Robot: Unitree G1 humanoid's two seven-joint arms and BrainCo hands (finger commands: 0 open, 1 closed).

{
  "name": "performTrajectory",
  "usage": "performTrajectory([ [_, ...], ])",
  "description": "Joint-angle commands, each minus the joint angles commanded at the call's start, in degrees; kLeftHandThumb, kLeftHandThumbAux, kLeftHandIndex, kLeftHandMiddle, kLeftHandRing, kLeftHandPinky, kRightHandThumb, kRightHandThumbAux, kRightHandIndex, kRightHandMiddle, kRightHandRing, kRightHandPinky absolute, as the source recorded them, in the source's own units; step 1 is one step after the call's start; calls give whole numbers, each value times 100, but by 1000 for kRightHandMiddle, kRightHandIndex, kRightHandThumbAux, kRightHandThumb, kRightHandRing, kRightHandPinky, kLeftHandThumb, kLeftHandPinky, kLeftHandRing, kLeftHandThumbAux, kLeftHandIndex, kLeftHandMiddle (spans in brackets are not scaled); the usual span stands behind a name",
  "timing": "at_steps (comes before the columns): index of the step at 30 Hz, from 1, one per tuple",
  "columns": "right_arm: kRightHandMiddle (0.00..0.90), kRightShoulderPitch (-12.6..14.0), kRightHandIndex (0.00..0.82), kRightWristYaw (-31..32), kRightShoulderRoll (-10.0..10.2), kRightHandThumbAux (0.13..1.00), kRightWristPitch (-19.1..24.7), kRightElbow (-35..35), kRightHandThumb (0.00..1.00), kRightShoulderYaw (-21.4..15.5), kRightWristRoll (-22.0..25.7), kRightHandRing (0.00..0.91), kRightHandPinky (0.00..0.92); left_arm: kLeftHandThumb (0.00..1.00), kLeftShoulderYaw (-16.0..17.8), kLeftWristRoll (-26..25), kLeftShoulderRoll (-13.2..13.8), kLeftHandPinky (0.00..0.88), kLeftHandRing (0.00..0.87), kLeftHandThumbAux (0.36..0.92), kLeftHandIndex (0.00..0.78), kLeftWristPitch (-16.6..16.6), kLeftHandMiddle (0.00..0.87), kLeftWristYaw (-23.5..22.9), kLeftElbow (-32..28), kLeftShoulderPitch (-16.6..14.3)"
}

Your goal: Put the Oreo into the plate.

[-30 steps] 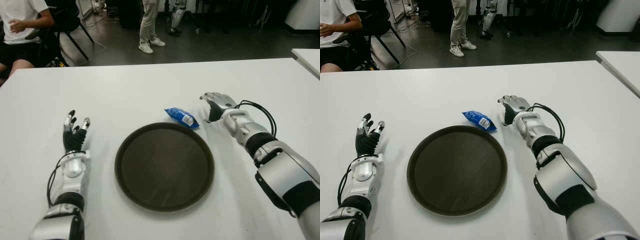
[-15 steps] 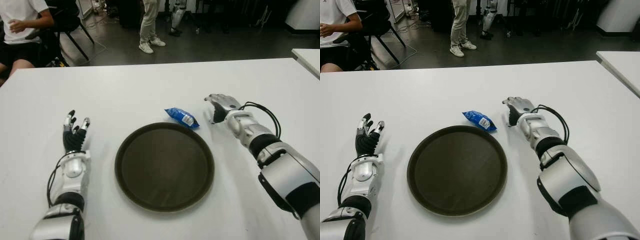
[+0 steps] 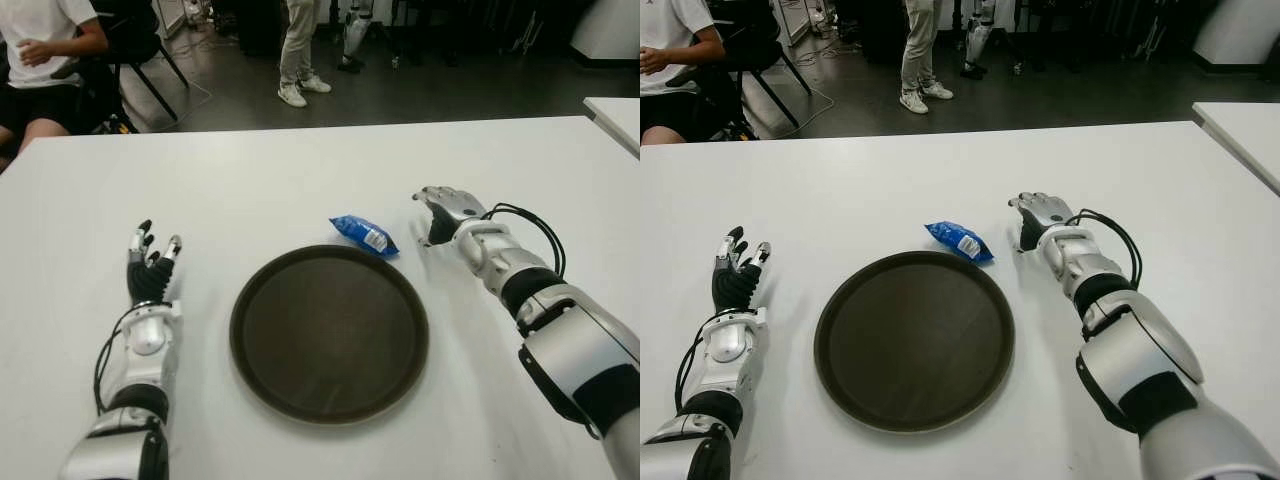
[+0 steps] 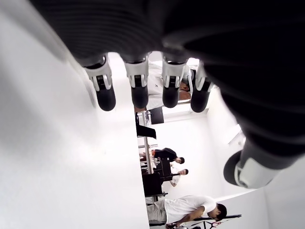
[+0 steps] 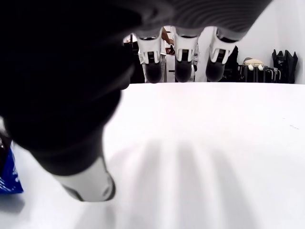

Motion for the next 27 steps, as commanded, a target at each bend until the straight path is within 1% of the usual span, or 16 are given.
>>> performTrajectory([
  [3,0,-101,0,-1,66,786,-27,-30,232,-6,1,0,36,359,-6,15,-15,0,0,594,13,-7,14,40,3,2],
  [9,0,-152,0,-110,102,800,-148,-30,206,-27,12,0,9,364,13,-16,-34,0,0,595,16,-18,18,29,-3,12],
  [13,0,-210,0,-185,164,801,-227,-30,176,-87,55,0,24,361,31,-37,-36,0,0,609,10,3,21,29,25,-4],
  [20,0,-267,0,-285,208,806,-364,-35,159,-173,70,0,18,354,42,-30,-45,0,0,597,17,32,20,67,14,-26],
  [25,0,-337,0,-260,258,798,-350,-44,146,-191,62,0,41,349,35,-23,-46,0,0,604,14,32,10,48,15,-43],
  [27,0,-339,0,-247,254,806,-360,-45,142,-194,62,0,30,338,26,-17,-44,0,0,608,11,29,8,34,10,-39],
])
